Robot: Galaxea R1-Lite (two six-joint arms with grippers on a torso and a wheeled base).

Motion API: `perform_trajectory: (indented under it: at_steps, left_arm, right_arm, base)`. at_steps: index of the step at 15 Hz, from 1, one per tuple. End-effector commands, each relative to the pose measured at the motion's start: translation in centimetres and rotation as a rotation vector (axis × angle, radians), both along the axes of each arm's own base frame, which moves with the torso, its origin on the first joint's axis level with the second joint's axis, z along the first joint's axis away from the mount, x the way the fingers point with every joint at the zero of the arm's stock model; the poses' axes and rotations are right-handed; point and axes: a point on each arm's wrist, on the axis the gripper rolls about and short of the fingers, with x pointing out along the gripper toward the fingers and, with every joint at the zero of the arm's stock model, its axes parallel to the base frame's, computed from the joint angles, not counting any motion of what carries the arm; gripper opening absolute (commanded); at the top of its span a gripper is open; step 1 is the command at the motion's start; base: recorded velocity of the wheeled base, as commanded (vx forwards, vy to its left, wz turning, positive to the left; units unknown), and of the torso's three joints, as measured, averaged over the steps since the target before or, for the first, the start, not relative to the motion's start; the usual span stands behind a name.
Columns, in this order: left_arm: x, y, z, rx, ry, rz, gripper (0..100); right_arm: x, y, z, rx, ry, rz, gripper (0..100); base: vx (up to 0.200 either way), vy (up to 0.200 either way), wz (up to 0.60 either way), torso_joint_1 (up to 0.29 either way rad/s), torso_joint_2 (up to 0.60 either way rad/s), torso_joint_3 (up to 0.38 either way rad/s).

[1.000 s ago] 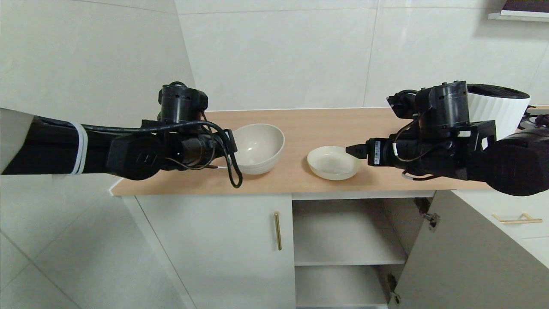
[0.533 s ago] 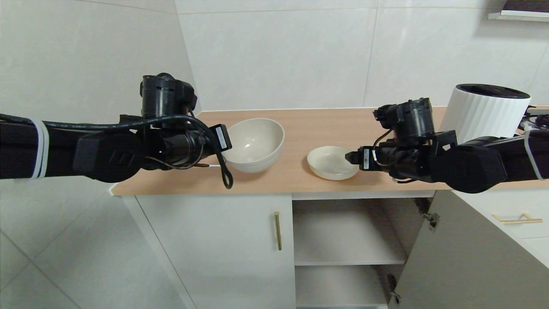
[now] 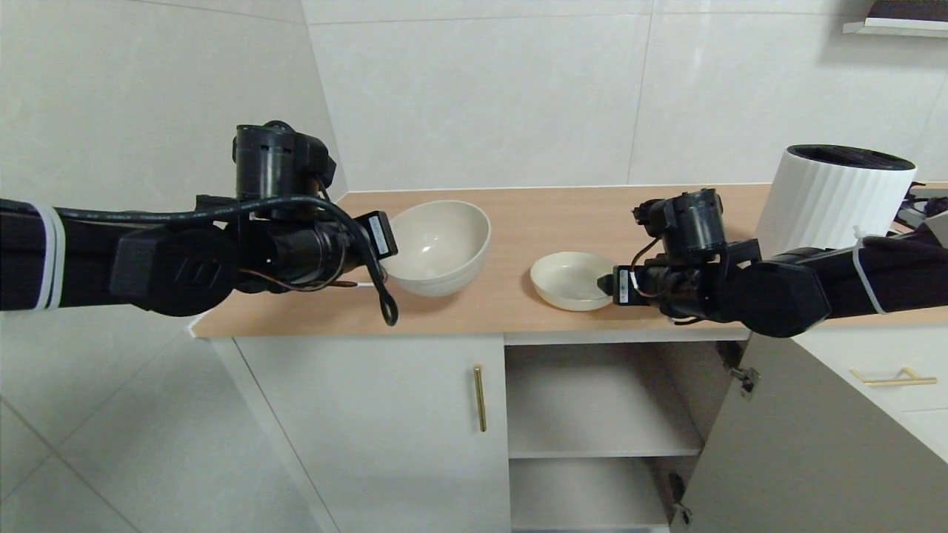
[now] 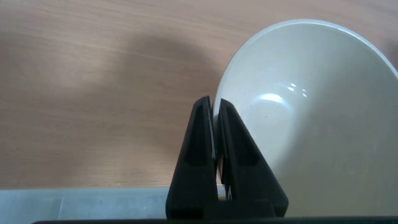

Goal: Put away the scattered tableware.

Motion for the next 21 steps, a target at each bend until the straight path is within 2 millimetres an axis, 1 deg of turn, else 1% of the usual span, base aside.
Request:
perform_trajectory:
  at_steps: [1, 4, 5, 6, 8, 11, 14, 15, 16, 17, 18, 19, 21]
  left_arm:
    - [-0.2, 0.0, 0.3, -0.003, -0.006, 0.0, 0]
    - [-0.3, 0.1, 0.4, -0.005, -0.011, 0.0, 0]
    - [-0.3, 0.1, 0.5, -0.005, -0.012, 0.0, 0]
    - [-0.4, 0.1, 0.5, -0.006, -0.014, -0.002, 0]
    - [-1.2, -0.1, 0.6, -0.005, -0.009, -0.012, 0]
    - [-3.7, 0.5, 0.8, -0.001, 0.001, -0.028, 0]
    - [-6.9, 1.1, 1.5, -0.023, -0.003, -0.092, 0]
    - [-8.4, 1.6, 1.8, -0.041, -0.005, -0.133, 0]
    - [-9.4, 2.0, 1.7, -0.047, 0.001, -0.153, 0]
    - [-10.1, 2.1, 1.5, -0.049, 0.007, -0.168, 0]
    - [-11.5, 2.2, 0.6, -0.046, 0.037, -0.2, 0]
    - [-12.1, 2.3, -0.3, -0.04, 0.065, -0.209, 0]
    - [-12.4, 2.3, -1.8, -0.026, 0.118, -0.216, 0]
  right_arm:
    - [0.1, 0.1, -0.2, 0.002, 0.003, 0.004, 0]
    - [0.0, 0.0, 0.0, 0.006, 0.001, 0.006, 0]
    - [-0.2, -0.1, 0.4, 0.01, -0.008, 0.006, 0]
    - [-0.6, -0.3, 1.3, 0.02, -0.025, 0.006, 0]
    - [-1.6, -0.8, 2.6, 0.048, -0.045, 0.001, 0]
    - [-3.9, -1.8, 3.5, 0.062, -0.042, 0.029, 0]
    - [-7.3, -3.1, 4.2, 0.102, -0.01, 0.13, 0]
    - [-9.2, -3.5, 4.2, 0.113, 0.019, 0.187, 0]
    - [-10.2, -3.9, 4.2, 0.122, 0.03, 0.208, 0]
    - [-10.9, -4.2, 4.1, 0.127, 0.036, 0.214, 0]
    - [-12.1, -4.8, 3.8, 0.136, 0.056, 0.24, 0]
    - [-12.9, -5.1, 3.4, 0.14, 0.073, 0.262, 0]
    - [-13.0, -5.4, 2.6, 0.142, 0.108, 0.276, 0]
  base:
    - [0.0, 0.0, 0.0, 0.0, 0.0, 0.0]
    - [0.0, 0.0, 0.0, 0.0, 0.0, 0.0]
    - [0.0, 0.0, 0.0, 0.0, 0.0, 0.0]
    - [0.0, 0.0, 0.0, 0.0, 0.0, 0.0]
    - [0.0, 0.0, 0.0, 0.0, 0.0, 0.0]
    - [0.0, 0.0, 0.0, 0.0, 0.0, 0.0]
    - [0.0, 0.0, 0.0, 0.0, 0.0, 0.0]
    - [0.0, 0.0, 0.0, 0.0, 0.0, 0.0]
    - [0.0, 0.0, 0.0, 0.0, 0.0, 0.0]
    - [0.0, 0.0, 0.0, 0.0, 0.0, 0.0]
    - [0.0, 0.0, 0.0, 0.0, 0.0, 0.0]
    - [0.0, 0.0, 0.0, 0.0, 0.0, 0.0]
    - [0.0, 0.0, 0.0, 0.0, 0.0, 0.0]
